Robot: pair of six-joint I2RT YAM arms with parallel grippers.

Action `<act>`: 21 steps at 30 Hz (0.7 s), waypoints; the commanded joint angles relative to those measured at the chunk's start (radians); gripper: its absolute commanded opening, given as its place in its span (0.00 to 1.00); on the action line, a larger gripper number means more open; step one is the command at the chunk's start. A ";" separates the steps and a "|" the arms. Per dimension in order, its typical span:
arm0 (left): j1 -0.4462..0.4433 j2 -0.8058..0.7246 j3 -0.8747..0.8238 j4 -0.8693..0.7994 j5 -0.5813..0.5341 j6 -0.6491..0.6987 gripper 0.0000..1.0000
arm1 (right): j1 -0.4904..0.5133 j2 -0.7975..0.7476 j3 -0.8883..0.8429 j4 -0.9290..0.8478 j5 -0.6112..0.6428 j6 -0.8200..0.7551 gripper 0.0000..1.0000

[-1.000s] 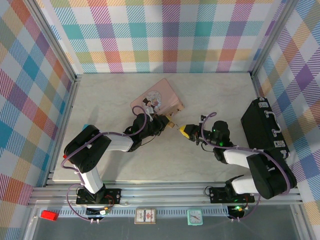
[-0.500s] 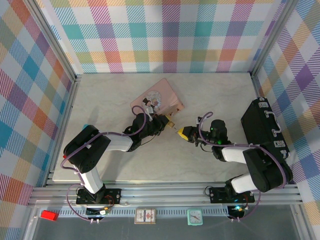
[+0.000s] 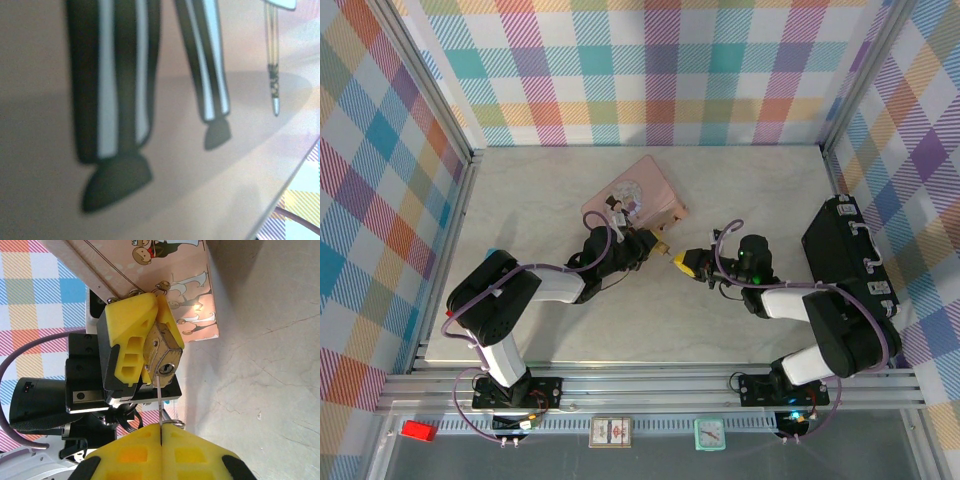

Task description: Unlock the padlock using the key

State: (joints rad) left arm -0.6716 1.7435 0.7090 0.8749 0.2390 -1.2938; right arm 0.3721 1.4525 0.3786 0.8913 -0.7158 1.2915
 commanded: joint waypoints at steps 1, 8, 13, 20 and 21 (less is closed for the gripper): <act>0.001 -0.012 -0.016 0.068 0.105 -0.131 0.05 | -0.004 0.018 0.026 0.000 -0.006 -0.037 0.00; 0.001 -0.012 -0.019 0.068 0.105 -0.130 0.05 | -0.006 0.026 0.028 -0.004 -0.008 -0.044 0.00; 0.001 -0.013 -0.021 0.072 0.105 -0.130 0.05 | -0.007 0.026 0.026 0.009 -0.007 -0.041 0.00; 0.001 -0.015 -0.018 0.074 0.114 -0.130 0.05 | -0.010 0.039 0.026 0.034 -0.010 -0.034 0.00; 0.001 -0.014 -0.019 0.074 0.114 -0.130 0.05 | -0.013 0.044 0.026 0.045 -0.013 -0.029 0.00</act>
State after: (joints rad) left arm -0.6704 1.7435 0.7017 0.8921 0.2462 -1.2942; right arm 0.3668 1.4807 0.3862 0.8944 -0.7166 1.2705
